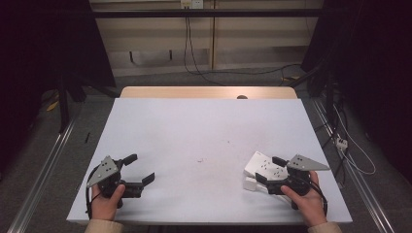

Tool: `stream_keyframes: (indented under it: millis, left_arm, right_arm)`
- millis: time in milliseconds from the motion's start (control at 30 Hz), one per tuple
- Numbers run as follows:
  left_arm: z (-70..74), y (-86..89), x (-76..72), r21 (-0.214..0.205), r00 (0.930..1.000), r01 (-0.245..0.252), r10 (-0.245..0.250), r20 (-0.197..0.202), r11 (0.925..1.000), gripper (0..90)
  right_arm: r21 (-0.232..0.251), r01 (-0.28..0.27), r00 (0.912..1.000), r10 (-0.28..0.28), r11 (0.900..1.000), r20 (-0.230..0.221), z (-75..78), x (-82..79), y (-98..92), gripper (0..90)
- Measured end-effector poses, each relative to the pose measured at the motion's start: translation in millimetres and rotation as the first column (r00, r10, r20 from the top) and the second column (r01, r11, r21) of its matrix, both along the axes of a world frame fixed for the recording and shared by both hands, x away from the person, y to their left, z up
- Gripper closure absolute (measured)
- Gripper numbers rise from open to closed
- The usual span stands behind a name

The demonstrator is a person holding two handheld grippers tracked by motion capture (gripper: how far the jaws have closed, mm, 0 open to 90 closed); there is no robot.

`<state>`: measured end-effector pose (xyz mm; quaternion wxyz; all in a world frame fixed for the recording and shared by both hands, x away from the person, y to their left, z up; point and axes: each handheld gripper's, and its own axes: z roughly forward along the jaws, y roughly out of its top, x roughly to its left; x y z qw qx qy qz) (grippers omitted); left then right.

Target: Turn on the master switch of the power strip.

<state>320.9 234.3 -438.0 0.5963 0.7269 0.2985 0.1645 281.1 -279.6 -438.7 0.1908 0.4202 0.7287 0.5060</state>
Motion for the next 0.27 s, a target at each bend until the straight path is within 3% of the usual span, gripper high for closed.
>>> stream_keyframes:
  millis: [267]
  left_arm:
    - [-0.4,-1.2,0.6,0.002,1.0000,0.003,-0.003,-0.003,1.0000,3.4]
  right_arm:
    - [0.006,0.013,0.9999,-0.013,0.9999,0.008,0.7,-1.5,-1.2,7.9]
